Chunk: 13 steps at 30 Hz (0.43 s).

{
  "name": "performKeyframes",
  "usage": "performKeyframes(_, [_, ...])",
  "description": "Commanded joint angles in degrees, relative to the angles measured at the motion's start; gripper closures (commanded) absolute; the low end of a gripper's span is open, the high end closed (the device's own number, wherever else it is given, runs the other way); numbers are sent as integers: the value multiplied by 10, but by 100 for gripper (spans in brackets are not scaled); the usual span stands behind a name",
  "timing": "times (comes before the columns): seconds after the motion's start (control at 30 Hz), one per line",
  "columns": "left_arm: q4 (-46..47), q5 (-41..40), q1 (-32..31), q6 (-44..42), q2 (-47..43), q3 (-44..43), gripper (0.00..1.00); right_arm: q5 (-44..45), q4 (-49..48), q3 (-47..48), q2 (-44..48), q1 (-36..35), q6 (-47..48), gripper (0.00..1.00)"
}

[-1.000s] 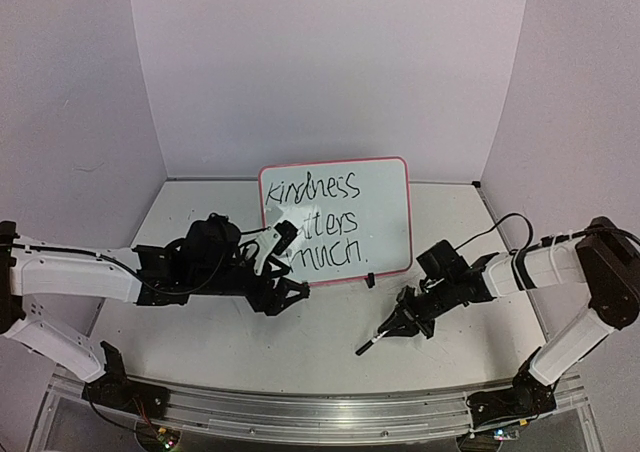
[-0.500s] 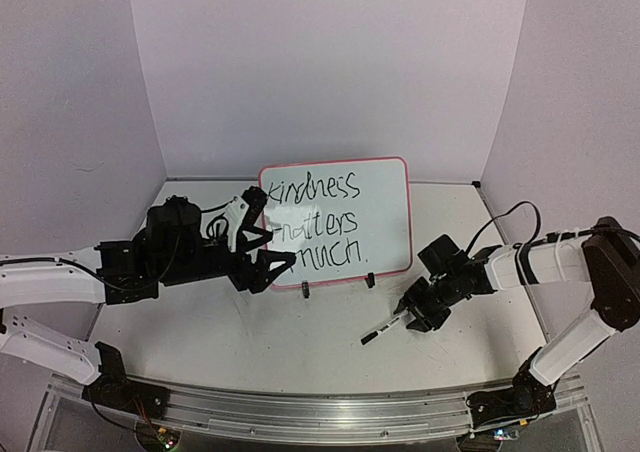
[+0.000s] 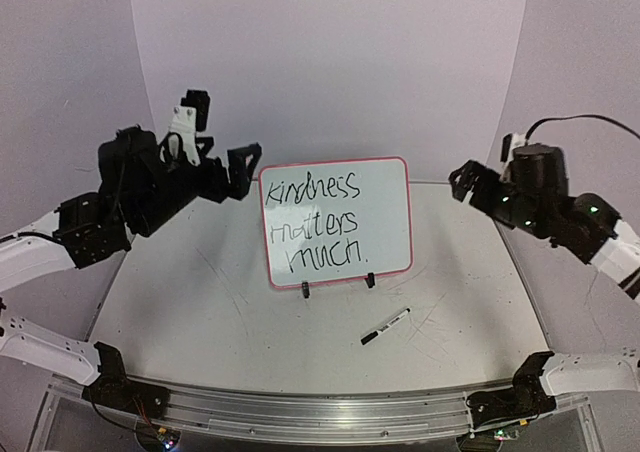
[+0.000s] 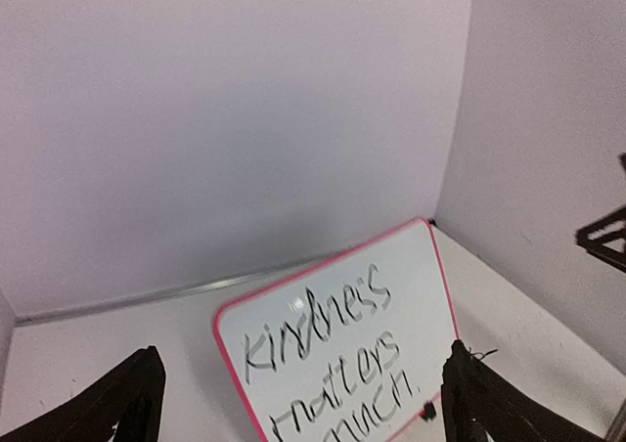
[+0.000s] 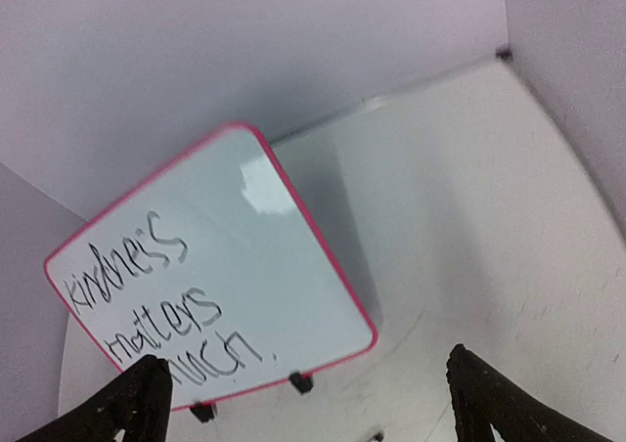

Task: Write a sentence on the whiteboard
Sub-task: Reset both arms

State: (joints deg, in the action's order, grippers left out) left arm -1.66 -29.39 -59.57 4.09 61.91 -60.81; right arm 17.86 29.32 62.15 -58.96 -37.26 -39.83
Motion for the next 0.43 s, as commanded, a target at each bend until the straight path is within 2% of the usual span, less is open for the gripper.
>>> performKeyframes(0.0, [-12, -132, 2, -72, -19, -126, 1, 129, -58, 67, 87, 2, 277, 2])
performKeyframes(0.13, [-7, -141, 1, -98, -31, -194, 1, 140, -105, 108, 102, 2, 365, 2])
performKeyframes(0.27, [-5, -141, 2, -106, -38, -218, 1, 156, -119, 145, 85, 2, 383, 2])
performKeyframes(0.4, [-5, -141, 2, -100, -40, -219, 1, 124, -153, 116, 102, 1, 380, 2])
